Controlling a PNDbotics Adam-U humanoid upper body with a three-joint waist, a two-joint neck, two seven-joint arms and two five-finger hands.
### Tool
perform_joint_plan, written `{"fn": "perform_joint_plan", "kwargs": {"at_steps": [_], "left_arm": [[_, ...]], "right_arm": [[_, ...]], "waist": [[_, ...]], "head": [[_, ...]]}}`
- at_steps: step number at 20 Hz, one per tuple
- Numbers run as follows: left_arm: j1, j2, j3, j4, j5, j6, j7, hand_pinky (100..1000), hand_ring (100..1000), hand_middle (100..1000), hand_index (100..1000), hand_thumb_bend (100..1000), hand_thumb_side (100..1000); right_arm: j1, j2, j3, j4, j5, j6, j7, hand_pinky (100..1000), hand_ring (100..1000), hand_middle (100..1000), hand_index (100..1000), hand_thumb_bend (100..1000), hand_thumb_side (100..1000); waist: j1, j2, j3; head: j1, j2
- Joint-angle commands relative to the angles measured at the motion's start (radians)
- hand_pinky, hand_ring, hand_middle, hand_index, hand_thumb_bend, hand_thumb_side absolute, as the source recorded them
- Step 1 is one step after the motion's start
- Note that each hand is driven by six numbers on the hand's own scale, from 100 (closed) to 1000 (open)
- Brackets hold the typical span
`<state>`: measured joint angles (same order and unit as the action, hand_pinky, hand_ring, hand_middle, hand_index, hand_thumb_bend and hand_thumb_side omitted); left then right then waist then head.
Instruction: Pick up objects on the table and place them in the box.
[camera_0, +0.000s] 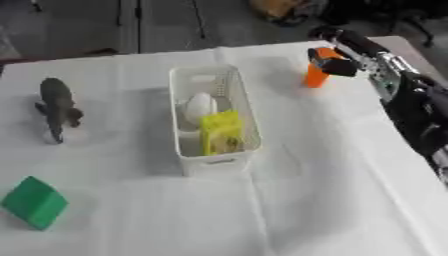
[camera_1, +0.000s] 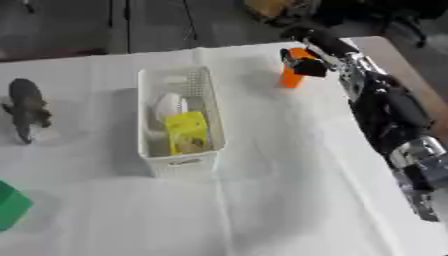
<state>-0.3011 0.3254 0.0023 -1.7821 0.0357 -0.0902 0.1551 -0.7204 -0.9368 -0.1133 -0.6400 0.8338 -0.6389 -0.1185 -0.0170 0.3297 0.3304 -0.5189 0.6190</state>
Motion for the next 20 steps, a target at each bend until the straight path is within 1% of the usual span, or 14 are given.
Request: {"fn": "perform_joint_plan", "kwargs": {"at_steps": [1,2,3,6,7,8,9,12,16,20], "left_arm": [[-0.014,0.021,0.001,-0.017,0.006,-0.001,-0.004,644,708,687,775,207,1000],[-0.014,0.021,0.001,-0.017,0.006,-0.001,-0.004,644,708,687,775,207,1000],[-0.014,0.021,0.001,-0.017,0.006,-0.001,-0.004,644,708,687,776,207,1000],[-0.014,0.021,0.000,-0.017,0.006,-0.001,-0.005,644,708,687,776,206,1000],[-0.015,0.021,0.000,-0.017,0.007,-0.001,-0.006,644,708,687,776,205,1000],[-0.015,0.021,0.000,-0.017,0.007,-0.001,-0.006,644,708,687,776,205,1000],[-0.015,0.021,0.000,-0.017,0.007,-0.001,-0.006,644,708,687,776,205,1000],[-0.014,0.021,0.001,-0.017,0.005,-0.001,-0.006,645,708,688,776,205,1000],[-0.014,0.021,0.000,-0.017,0.007,-0.001,-0.007,645,709,688,776,205,1000],[-0.014,0.020,-0.001,-0.016,0.008,-0.001,-0.009,646,709,689,776,203,1000]], "right_arm": [[-0.003,-0.039,0.003,-0.021,0.043,0.018,-0.026,997,966,944,956,248,885],[0.001,-0.043,0.007,-0.028,0.058,0.029,-0.036,997,966,944,956,248,885],[0.004,-0.046,0.010,-0.035,0.074,0.040,-0.046,1000,972,950,960,267,889],[0.010,-0.047,0.012,-0.043,0.123,0.066,-0.072,1000,975,953,961,270,896],[0.011,-0.046,0.011,-0.041,0.140,0.071,-0.080,1000,977,954,962,271,901],[0.012,-0.045,0.009,-0.039,0.156,0.076,-0.088,1000,977,954,962,272,886],[0.012,-0.043,0.007,-0.036,0.173,0.079,-0.096,1000,977,955,962,272,902],[0.014,-0.042,-0.003,-0.023,0.213,0.087,-0.120,1000,976,953,961,271,903],[0.018,-0.044,-0.009,-0.006,0.234,0.095,-0.143,1000,976,953,961,269,904],[0.027,-0.051,-0.013,0.012,0.228,0.104,-0.153,1000,974,951,960,262,904]], "waist": [[0.001,-0.014,0.002],[0.001,-0.013,0.002],[0.001,-0.013,0.002],[0.000,-0.013,0.002],[0.000,-0.013,0.002],[0.000,-0.013,0.002],[0.000,-0.013,0.002],[0.002,-0.014,0.003],[0.002,-0.015,0.004],[0.004,-0.016,0.003]], "head": [[-0.002,-0.013],[-0.003,-0.014],[-0.003,-0.015],[-0.002,-0.017],[-0.002,-0.017],[-0.002,-0.018],[-0.002,-0.018],[-0.002,-0.021],[-0.003,-0.022],[-0.002,-0.024]]}}
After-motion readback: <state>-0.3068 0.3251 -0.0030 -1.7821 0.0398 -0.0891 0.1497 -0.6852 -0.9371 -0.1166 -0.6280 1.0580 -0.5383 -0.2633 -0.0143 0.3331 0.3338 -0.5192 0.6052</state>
